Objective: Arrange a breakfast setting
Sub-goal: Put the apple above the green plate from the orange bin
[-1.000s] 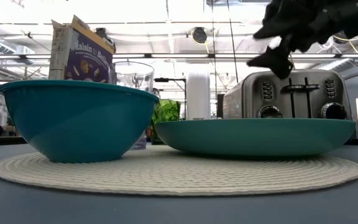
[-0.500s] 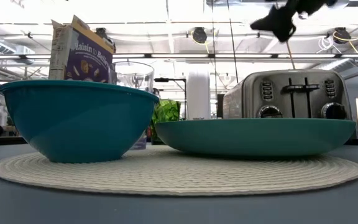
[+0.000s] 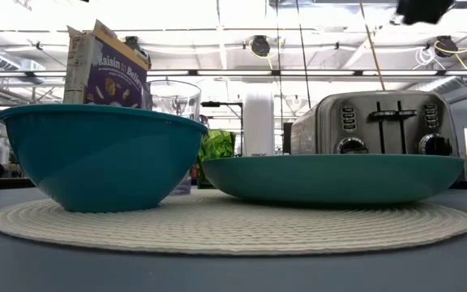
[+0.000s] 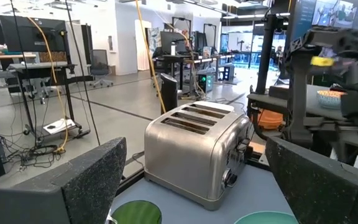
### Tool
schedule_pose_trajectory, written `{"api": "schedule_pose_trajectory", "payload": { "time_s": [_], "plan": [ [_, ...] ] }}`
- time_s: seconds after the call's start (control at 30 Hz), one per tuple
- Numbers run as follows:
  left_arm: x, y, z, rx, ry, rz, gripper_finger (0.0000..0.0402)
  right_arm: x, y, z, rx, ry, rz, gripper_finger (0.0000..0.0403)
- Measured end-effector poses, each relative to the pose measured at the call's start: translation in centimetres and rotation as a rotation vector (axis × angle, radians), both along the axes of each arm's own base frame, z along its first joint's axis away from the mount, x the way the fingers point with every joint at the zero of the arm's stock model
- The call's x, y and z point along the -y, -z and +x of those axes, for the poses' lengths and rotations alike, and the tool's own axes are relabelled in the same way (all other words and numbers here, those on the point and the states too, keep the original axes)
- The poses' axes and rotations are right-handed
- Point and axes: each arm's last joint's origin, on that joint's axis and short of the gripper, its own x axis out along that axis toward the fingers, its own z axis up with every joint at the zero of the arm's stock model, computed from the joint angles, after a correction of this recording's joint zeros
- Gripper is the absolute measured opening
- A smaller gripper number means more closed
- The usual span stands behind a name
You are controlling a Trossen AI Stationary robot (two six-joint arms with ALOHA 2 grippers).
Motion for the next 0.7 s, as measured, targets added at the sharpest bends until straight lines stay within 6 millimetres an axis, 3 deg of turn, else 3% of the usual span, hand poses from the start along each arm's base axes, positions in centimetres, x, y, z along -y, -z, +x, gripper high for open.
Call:
{"api": "schedule_pose_trajectory", "payload": {
  "time_s": [0.2, 0.5, 0.7],
  "plan": [
    [0.0, 0.0, 0.0, 0.0, 0.0, 0.0, 0.0391, -2.8, -0.3, -0.4, -0.22, 0.096, 0.147, 0.0275],
    [0.0, 0.0, 0.0, 0.002, 0.0, -0.003, 0.0391, -6.8, 1.8, -2.2, -0.679, 0.336, 0.373, 0.0275],
    [0.0, 0.2, 0.0, -0.02, 0.0, 0.008, 0.0391, -9.3, 2.5, -3.2, -0.752, 0.456, 0.418, 0.0274]
  ]
}}
